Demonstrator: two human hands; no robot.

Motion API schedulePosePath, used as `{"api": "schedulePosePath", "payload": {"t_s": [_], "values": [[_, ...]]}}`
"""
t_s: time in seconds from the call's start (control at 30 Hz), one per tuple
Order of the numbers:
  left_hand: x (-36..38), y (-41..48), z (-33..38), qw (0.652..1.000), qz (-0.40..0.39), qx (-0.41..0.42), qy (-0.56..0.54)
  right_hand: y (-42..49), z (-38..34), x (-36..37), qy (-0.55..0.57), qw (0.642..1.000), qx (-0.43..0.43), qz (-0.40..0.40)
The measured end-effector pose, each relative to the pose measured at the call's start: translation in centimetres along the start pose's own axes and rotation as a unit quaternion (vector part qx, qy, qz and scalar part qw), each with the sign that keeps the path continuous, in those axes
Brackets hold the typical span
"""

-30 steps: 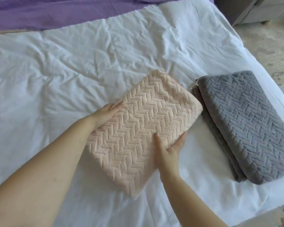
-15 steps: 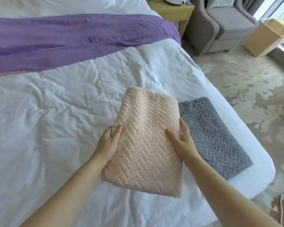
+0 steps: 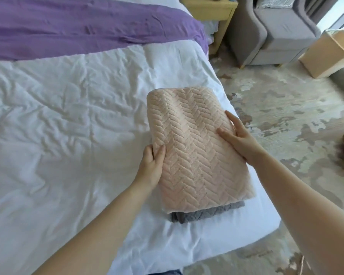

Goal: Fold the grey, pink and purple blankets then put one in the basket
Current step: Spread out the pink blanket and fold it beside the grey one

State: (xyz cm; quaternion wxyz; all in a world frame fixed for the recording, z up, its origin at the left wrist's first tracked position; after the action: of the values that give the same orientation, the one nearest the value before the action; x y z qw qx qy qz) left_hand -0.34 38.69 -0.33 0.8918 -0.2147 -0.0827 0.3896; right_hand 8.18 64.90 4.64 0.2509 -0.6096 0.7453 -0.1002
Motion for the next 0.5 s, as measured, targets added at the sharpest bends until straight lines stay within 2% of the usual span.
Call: {"api": "schedulePosePath", "payload": {"t_s": [0.07,0.13,0.23,0.37,0.5], "values": [[1.8,0.2,-1.7,0.999,0.024,-0.023,-0.030,1.0,2.1,-1.2,-0.003,1.000,0.009,-0.023],[3.7,0.2,-4.5,0.993,0.027,-0.094,-0.069,1.6,4.9,-1.2,-0.003,0.998,0.038,-0.054],[5.4,-1.1,-7.1,0.981,0.018,-0.180,-0.065,0.8,9.4,-0.3,0.008,0.991,0.106,-0.086],[7.0,-3.2,-7.2,0.982,-0.047,-0.179,-0.049,-2.0,11.9,0.7,0.069,0.984,0.116,-0.115],[7.3,-4.1,-7.2,0.984,-0.048,-0.169,-0.020,-3.8,12.2,1.0,0.025,0.987,0.118,-0.107]]}}
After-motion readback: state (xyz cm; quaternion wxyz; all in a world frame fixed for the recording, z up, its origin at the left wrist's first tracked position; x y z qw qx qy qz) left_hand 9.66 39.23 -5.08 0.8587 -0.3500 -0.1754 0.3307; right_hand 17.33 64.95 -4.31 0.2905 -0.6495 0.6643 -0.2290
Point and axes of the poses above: each hand's wrist, its own y-axis towards the middle knuckle, its own x-axis out of the palm, z = x × y, the point moved 8 cm from there along y, towards the middle knuckle, and after that the axes turned 15 degrees about -z, right-handed, at the moved point
